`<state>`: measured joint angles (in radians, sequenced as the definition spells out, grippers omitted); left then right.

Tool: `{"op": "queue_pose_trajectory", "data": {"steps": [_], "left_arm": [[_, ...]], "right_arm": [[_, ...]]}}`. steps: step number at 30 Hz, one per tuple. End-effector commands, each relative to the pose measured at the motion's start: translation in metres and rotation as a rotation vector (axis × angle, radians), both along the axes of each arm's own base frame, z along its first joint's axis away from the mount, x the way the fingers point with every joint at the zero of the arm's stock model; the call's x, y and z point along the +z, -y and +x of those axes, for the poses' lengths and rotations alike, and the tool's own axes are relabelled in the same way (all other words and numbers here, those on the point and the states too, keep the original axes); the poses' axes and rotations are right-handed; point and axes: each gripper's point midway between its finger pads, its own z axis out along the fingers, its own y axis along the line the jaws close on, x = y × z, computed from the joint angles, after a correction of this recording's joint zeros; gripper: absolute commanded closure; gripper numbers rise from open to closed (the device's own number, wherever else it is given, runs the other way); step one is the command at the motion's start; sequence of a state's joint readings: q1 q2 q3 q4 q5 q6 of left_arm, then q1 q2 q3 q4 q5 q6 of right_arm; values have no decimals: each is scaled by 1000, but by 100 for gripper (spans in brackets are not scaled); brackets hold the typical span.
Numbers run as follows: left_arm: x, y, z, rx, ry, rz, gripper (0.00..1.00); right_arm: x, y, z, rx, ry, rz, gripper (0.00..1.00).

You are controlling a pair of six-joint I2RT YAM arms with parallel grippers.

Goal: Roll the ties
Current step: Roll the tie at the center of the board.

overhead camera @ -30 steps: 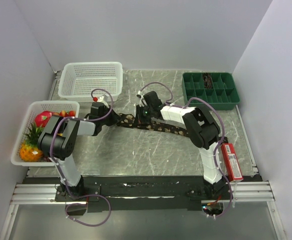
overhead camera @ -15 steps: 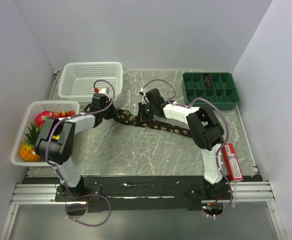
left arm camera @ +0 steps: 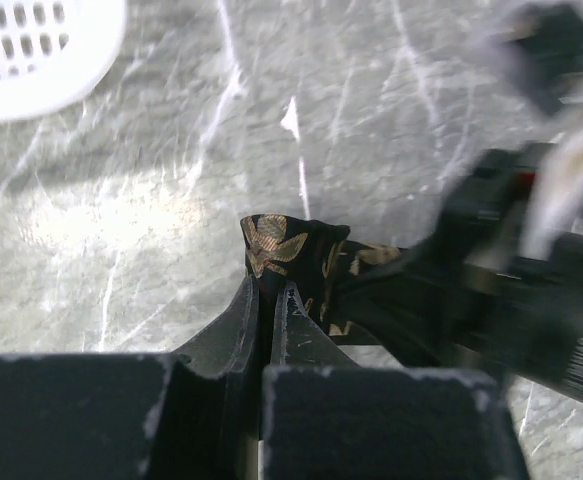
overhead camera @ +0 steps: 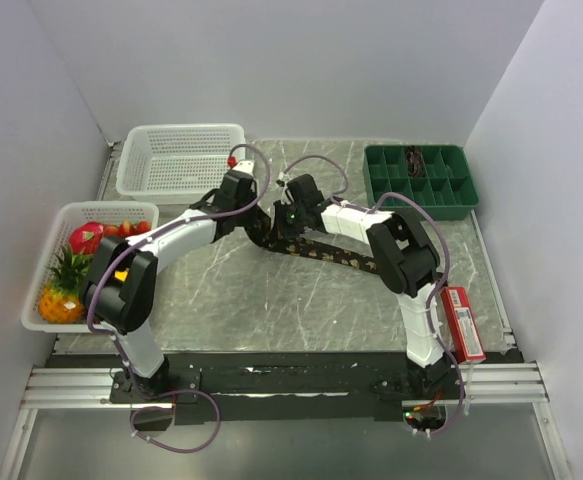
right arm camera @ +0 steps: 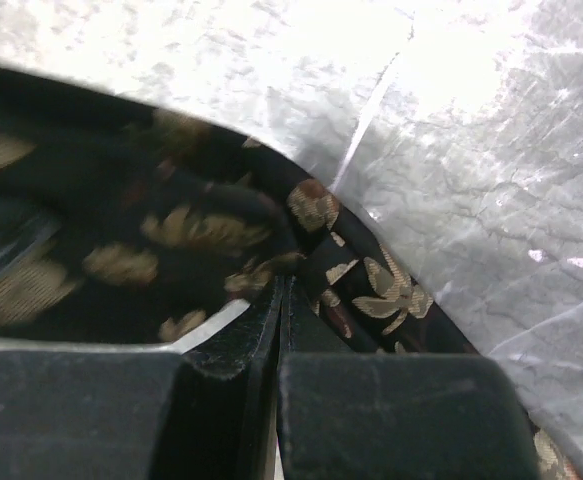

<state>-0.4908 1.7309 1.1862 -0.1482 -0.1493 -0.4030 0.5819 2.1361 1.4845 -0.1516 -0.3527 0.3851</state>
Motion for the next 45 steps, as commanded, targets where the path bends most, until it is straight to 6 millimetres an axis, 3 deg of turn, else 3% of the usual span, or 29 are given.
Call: {"op": "queue_pose_trajectory", "data": {"steps": [1,6,8,12,19,27,32,37,45], "left_arm": [[14,-4,1,3,20,108,97],[30,15,-4,-63,38,34,95],[26,17,-5,-73,31,23,94],[19,14,-3,-56,24,48,95],[31,21,1,-55,64,144,96],[15,40,-3,-67,56,319,96],[1,52,-8,-76,50,403,95],[0,64,-11,-94,62,439,94],[-14,90,-14,-144,43,416,81]], "right_arm": [[4,-2,9,-21,13,-10,100],[4,-2,10,-14,8,-18,100],[11,0,10,-20,19,-15,100],[28,14,4,-25,39,-15,100],[52,51,4,-77,71,-10,100],[65,68,3,-95,73,34,100],[69,72,2,-91,62,76,100],[71,73,-2,-87,63,99,100],[66,77,-3,-92,42,109,100]]}}
